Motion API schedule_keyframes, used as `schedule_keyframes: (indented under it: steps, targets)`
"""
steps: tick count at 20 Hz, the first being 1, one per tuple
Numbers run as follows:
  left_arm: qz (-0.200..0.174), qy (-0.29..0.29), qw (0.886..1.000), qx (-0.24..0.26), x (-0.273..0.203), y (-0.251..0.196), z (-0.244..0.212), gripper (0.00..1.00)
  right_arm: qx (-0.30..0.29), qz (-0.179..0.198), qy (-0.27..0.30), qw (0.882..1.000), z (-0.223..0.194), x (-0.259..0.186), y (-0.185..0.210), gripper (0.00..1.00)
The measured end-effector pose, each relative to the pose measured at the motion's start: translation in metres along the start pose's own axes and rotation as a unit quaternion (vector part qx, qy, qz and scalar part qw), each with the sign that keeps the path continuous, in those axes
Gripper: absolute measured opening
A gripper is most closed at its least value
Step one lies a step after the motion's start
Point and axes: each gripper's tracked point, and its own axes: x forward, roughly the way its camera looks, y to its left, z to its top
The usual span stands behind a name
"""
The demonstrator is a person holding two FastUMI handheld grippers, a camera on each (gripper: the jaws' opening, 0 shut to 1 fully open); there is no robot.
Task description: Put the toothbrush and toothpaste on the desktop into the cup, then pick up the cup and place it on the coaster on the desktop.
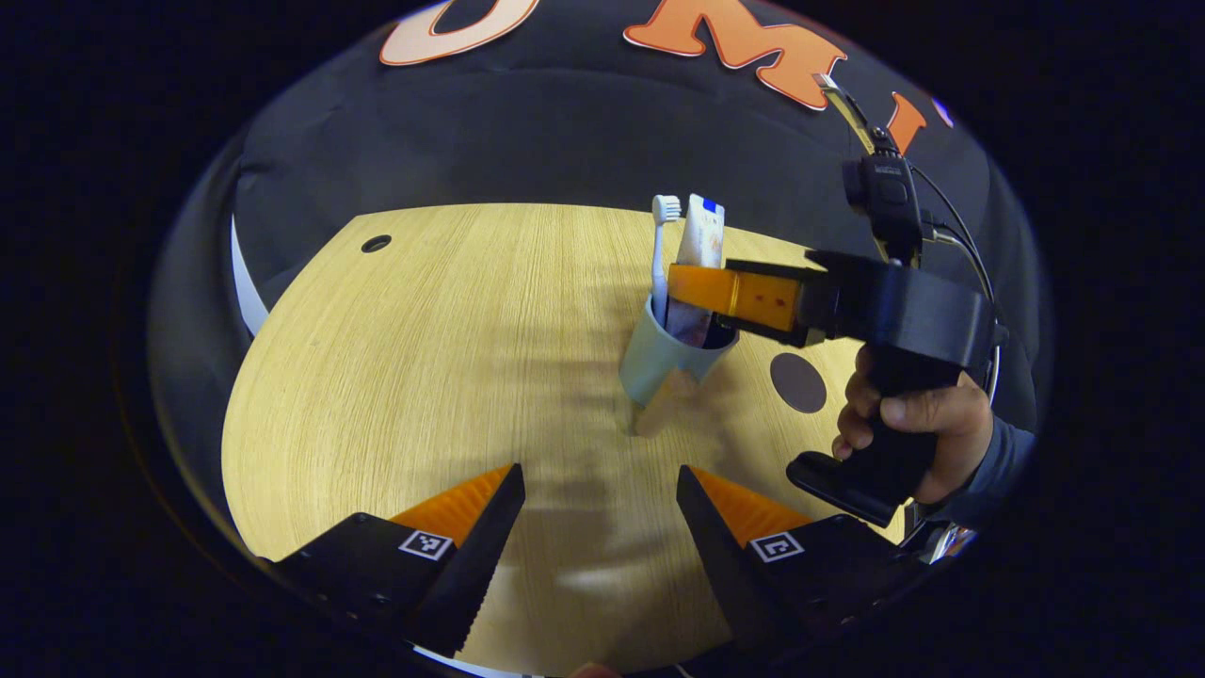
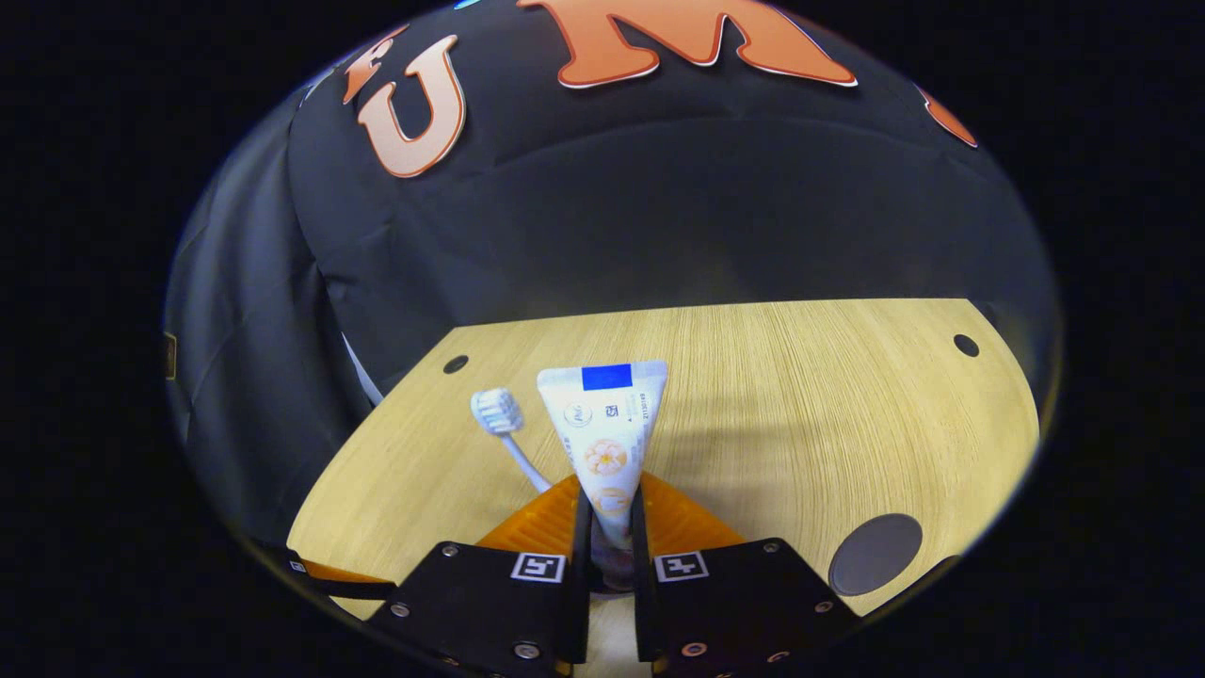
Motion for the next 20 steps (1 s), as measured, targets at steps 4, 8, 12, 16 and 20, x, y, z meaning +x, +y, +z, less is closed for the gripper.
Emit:
schedule_keyframes:
  steps: [4,8,12,16,20]
  targets:
    - [-0.002,-0.002,1.000,0.001,0.007,-0.003,0.004,0.98,-0.010,0.005,0.009,1.000,-0.005,-0.007,0.002,0.27]
    - [0.003,-0.005,1.000,-0.001,0.019,-0.004,0.006,0.99,-0.017,0.012,0.000,1.000,0.000,-0.020,0.004,0.39]
    - [0.005,-0.014,1.000,0.005,0.038,-0.002,0.009,0.99,-0.007,0.019,-0.005,1.000,0.006,-0.040,0.001,0.57]
    - [-0.012,-0.033,0.999,0.025,0.067,0.000,0.019,0.98,-0.006,0.021,-0.019,1.000,0.014,-0.069,-0.014,0.76]
    - [-0.015,-0.024,0.999,0.045,0.092,0.002,0.026,0.98,0.007,0.007,-0.028,1.000,0.018,-0.097,-0.037,0.96]
